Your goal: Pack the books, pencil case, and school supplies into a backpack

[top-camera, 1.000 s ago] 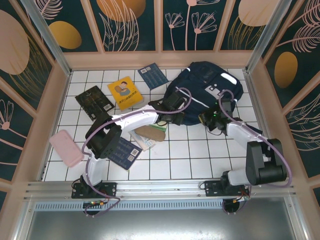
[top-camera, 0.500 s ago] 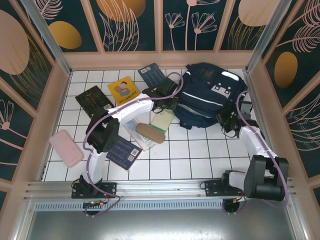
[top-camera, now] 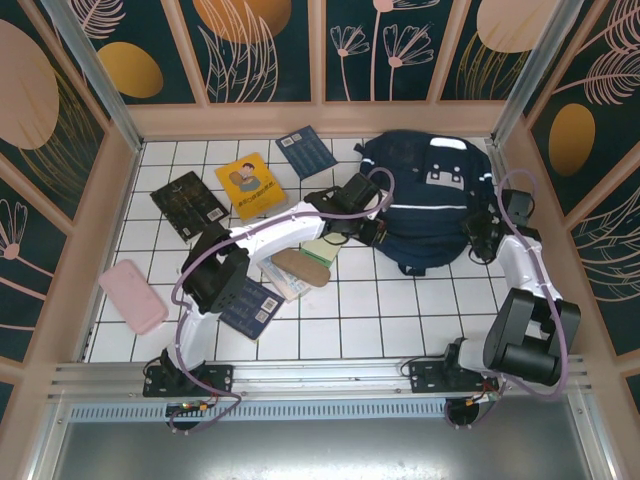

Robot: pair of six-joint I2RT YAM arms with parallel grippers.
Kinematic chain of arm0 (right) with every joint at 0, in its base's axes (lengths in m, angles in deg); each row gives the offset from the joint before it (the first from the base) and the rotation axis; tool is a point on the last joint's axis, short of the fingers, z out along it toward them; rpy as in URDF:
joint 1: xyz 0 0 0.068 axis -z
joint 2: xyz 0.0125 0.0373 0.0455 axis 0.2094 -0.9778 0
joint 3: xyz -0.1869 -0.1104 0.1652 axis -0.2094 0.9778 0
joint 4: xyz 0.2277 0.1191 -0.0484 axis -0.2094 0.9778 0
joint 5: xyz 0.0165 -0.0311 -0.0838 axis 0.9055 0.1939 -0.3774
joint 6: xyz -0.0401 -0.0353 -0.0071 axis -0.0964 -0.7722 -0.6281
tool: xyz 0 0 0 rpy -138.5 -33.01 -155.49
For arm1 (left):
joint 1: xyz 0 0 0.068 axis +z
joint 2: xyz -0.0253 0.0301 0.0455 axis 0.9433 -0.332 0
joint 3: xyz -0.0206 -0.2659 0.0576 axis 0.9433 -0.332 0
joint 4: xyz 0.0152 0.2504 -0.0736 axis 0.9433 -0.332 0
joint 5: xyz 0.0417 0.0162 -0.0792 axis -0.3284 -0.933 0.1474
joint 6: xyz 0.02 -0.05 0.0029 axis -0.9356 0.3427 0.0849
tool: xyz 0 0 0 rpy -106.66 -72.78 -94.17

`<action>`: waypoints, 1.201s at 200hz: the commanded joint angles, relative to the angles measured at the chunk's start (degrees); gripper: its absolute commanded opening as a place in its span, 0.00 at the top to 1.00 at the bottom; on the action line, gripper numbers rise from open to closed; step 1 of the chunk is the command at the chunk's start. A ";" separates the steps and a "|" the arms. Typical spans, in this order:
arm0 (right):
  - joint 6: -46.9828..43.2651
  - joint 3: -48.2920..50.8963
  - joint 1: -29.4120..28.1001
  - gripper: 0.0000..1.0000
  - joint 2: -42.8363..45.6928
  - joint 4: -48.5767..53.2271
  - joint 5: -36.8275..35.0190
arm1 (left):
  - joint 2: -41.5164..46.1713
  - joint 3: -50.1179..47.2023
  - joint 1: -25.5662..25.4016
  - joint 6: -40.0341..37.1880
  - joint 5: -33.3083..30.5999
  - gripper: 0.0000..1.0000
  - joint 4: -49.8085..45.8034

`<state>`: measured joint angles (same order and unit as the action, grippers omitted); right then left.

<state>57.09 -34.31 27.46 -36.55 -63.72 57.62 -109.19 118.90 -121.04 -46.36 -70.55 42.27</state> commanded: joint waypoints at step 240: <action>21.82 13.80 -20.12 1.00 14.46 1.41 -3.91 | -8.89 11.00 5.63 -1.30 -16.62 1.00 -6.06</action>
<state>82.64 -22.44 4.54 -26.38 -66.30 56.09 -114.99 125.44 -120.87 -47.82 -78.47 39.58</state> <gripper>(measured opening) 0.053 0.064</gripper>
